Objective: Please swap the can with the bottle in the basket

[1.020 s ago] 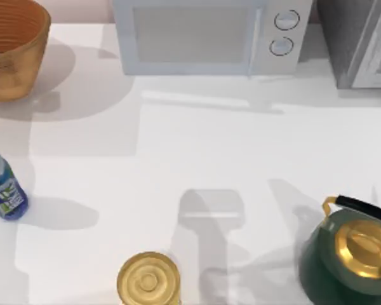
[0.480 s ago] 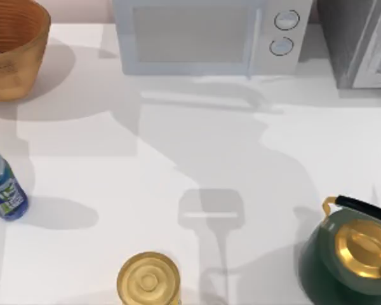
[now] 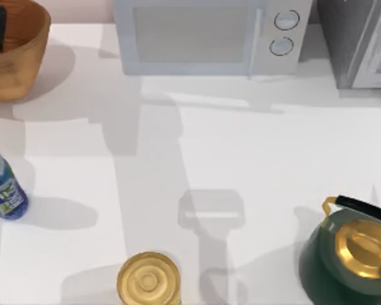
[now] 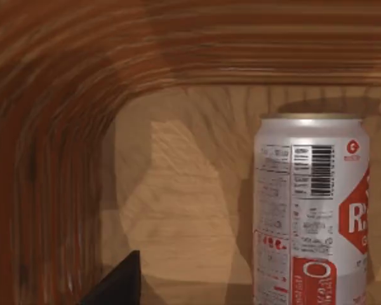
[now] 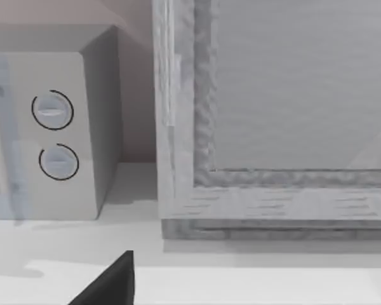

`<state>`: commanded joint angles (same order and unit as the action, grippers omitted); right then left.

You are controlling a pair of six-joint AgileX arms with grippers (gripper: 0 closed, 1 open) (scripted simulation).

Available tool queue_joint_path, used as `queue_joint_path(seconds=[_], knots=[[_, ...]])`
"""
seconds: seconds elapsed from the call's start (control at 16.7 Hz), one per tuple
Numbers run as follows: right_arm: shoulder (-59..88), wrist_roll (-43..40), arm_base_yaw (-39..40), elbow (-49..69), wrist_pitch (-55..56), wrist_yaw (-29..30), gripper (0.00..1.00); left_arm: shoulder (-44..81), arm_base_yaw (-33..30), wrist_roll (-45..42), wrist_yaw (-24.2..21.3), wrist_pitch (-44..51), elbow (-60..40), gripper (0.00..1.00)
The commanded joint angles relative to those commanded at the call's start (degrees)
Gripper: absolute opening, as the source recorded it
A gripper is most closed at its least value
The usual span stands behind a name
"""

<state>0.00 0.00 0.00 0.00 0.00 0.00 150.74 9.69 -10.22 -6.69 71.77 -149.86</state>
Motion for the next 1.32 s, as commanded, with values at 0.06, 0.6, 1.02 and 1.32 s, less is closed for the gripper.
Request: queue_joint_path(seconds=[0.06,0.6,1.02,1.32], knots=[[0.00,0.00,0.00,0.00,0.00,0.00,1.00,0.76,-0.07,-0.06,-0.07,0.50,-0.64,1.00],[0.00,0.00,0.00,0.00,0.00,0.00,1.00,2.55,-0.16,-0.01,-0.09,-1.07,-0.64,1.00],[0.00,0.00,0.00,0.00,0.00,0.00,1.00,7.03,-0.76,0.56,0.00,-6.75,0.44,1.00],[0.00,0.00,0.00,0.00,0.00,0.00,1.00,7.04,-0.76,0.56,0.00,-6.76,0.45,0.85]])
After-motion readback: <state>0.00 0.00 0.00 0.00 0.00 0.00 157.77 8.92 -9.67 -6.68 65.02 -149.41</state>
